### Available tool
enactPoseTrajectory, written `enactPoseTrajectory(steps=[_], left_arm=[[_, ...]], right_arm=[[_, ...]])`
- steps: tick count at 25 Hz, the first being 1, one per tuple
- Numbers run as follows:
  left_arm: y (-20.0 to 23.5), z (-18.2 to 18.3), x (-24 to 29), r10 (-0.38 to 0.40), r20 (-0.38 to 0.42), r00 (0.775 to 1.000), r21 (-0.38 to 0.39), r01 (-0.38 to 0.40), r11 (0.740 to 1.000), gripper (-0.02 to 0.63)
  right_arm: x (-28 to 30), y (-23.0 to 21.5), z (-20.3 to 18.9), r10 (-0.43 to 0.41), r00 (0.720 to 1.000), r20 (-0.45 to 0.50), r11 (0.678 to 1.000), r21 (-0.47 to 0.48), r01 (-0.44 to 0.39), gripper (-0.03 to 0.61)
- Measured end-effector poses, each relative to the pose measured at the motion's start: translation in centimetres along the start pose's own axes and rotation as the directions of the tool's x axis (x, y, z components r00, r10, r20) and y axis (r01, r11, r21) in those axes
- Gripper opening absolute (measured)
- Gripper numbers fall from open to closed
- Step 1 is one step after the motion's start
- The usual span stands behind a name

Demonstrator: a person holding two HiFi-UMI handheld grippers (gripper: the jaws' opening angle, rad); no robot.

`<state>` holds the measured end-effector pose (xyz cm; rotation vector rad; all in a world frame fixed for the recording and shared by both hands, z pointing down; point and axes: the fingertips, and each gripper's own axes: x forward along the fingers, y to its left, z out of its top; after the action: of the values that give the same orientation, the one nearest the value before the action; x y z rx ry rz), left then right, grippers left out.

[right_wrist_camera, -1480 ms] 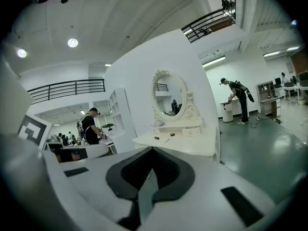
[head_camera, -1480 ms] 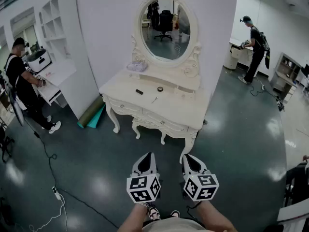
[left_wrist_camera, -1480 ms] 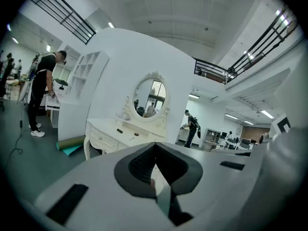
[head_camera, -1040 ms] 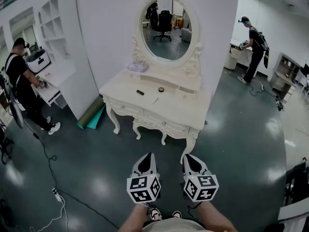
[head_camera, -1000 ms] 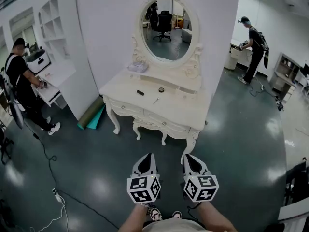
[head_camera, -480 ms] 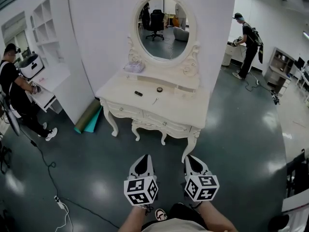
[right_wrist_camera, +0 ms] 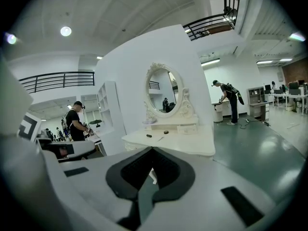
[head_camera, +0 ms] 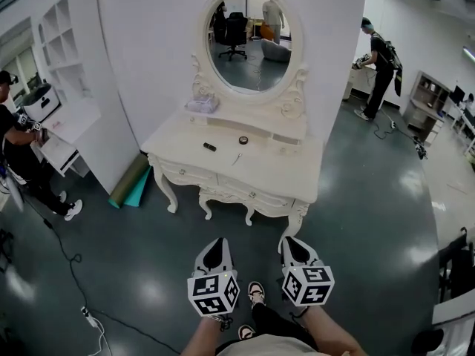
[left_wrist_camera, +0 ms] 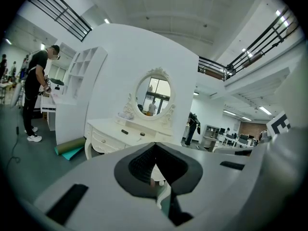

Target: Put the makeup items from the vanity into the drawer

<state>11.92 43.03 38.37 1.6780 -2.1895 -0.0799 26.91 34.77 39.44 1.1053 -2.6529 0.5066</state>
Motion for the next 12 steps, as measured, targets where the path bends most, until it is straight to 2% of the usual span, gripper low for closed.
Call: enactPoseTrajectory(steps=[12], left_arm=[[2.0,3.2,8.2,-0.006,-0.01,1.0,-0.029,0.005,1.0,0.005]], right_arm=[[8.5,-1.4,4.0,0.016,1.0,0.0,1.0,0.005,-0.016,0.017]])
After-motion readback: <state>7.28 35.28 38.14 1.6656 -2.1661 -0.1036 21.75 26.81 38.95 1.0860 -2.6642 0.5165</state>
